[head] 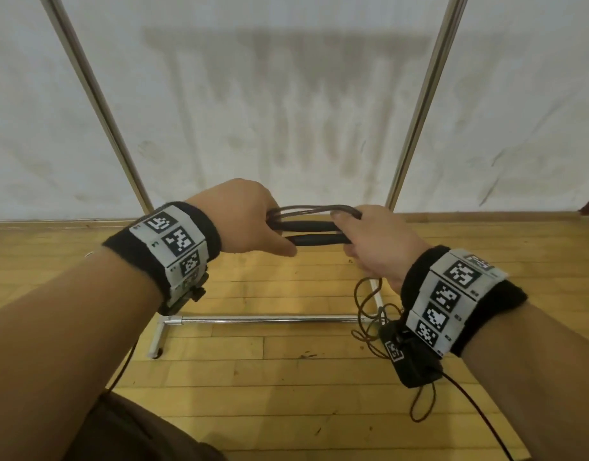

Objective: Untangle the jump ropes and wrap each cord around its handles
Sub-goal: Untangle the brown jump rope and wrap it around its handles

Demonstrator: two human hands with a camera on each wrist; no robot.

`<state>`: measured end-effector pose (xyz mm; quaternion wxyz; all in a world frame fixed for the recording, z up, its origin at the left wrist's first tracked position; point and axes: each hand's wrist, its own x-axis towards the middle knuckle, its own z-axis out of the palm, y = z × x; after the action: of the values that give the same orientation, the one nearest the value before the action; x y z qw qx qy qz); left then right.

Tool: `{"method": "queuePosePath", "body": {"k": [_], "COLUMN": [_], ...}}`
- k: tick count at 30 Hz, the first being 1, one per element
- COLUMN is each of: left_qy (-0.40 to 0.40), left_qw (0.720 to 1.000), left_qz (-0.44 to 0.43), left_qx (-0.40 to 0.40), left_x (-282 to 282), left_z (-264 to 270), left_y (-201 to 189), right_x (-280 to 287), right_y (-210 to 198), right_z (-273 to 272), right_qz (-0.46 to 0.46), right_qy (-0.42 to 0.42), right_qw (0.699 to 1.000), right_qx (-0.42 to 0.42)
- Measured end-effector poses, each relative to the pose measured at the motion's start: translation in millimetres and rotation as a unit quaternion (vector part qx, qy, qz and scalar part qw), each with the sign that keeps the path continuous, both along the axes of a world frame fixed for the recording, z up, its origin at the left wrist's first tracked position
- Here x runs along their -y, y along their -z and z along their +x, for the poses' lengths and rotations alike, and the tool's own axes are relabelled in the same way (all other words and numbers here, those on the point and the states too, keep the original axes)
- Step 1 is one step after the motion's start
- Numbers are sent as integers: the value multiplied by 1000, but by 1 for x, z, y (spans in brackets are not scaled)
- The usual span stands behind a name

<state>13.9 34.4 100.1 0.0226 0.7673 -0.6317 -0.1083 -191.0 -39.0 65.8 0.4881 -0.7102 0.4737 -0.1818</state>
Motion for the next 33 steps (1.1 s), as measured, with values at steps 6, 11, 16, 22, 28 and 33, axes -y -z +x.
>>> {"method": "queuePosePath", "body": {"k": [6,11,16,22,28,33], "left_qy": [44,64,82,137,145,108], "left_qw": [998,992,992,990,988,990], "left_qz": [-26,18,12,-10,-9,-34], "left_qx": [24,-109,-97,-35,-49,-81], "left_x": [-2,0,-3,-3,-7,-9], "left_z": [-12,-18,-18,-16,-14,-19], "left_y": [13,28,37,40,39,35], "right_x": [-6,-11,0,12,19,18], "right_y": [-1,-4,-12,-15,-10,-2], "right_z": [5,10,-7,-21,-29,-28], "right_qz": [-15,10,20,-31,-112,-134], "right_qy": [-46,-106,-210,-222,-186,-178], "right_qw": [998,994,977,975,976,974], "right_qx": [-34,-4,-9,-8,21,41]}}
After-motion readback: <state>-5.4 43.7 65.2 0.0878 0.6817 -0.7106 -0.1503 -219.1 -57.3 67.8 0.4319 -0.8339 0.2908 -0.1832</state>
